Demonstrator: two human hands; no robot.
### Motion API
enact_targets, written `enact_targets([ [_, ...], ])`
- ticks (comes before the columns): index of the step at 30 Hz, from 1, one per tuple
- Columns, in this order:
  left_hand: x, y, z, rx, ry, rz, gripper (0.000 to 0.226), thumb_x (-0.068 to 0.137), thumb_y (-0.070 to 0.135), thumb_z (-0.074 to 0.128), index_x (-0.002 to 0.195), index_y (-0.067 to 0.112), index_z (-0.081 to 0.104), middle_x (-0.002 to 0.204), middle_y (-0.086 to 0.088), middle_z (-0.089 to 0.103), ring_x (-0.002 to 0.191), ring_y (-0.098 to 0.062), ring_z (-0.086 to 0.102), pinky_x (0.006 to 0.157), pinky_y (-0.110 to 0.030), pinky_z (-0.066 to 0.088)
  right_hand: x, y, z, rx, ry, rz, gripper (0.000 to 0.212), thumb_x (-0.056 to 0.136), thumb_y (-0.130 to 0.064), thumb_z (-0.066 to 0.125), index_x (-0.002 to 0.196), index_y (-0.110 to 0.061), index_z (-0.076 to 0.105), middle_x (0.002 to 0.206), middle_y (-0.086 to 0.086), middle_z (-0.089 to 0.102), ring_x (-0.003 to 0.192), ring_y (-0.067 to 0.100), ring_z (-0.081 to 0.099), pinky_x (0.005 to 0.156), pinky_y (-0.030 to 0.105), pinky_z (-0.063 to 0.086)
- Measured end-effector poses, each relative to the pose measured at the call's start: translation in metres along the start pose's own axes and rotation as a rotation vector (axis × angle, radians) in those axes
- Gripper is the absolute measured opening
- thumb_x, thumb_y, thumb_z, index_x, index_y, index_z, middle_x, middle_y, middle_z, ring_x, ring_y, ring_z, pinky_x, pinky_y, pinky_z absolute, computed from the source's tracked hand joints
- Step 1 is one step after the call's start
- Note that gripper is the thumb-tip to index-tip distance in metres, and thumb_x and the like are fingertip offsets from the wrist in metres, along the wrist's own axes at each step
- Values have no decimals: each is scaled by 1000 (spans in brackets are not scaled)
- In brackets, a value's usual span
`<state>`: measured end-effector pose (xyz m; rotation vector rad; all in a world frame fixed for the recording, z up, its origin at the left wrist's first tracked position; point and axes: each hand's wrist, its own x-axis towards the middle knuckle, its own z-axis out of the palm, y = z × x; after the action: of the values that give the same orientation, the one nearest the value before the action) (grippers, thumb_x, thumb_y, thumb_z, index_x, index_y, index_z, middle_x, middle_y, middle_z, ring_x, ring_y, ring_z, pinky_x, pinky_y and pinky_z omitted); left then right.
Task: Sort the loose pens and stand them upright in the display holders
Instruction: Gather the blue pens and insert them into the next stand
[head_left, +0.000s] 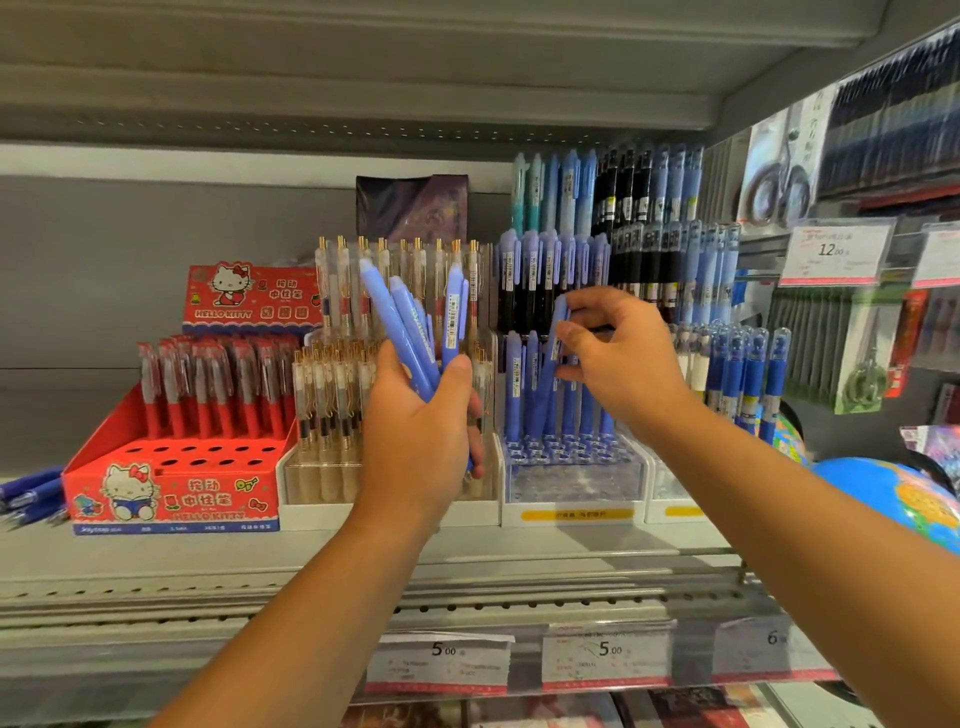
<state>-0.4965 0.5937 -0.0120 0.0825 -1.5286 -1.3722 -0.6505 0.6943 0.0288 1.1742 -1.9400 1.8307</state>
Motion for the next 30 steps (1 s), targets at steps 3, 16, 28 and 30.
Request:
enact_targets([
  [3,0,0,1,-16,-30,-9,12,101,15,52,104,27,52,60,1,57,38,-24,44,39,-37,46,-1,5,3,-40,-45,27,20,96,-9,61,109,-24,59,90,-6,62,82,19,68,67,35,63],
  [16,1,-9,2,-81,-137,-60,18,101,19,54,116,12,52,66,-5,65,43,-26,58,42,-40,54,-10,7,5,-367,-103,-64,27,92,-20,69,117,-9,67,94,-2,68,88,15,68,83,41,59],
  [28,1,-12,1,-64,-175,-97,25,101,20,54,124,12,50,70,-7,68,45,-28,58,44,-40,54,-22,-33,-3,51,-128,2,8,92,-21,68,100,-17,66,89,5,73,77,19,71,60,32,59],
  [30,1,-12,2,-32,-234,-120,28,101,22,54,128,18,50,71,-9,68,46,-29,59,44,-39,54,-29,-44,-1,193,-228,7,13,90,-17,71,101,-13,66,89,13,72,77,19,73,57,30,59],
])
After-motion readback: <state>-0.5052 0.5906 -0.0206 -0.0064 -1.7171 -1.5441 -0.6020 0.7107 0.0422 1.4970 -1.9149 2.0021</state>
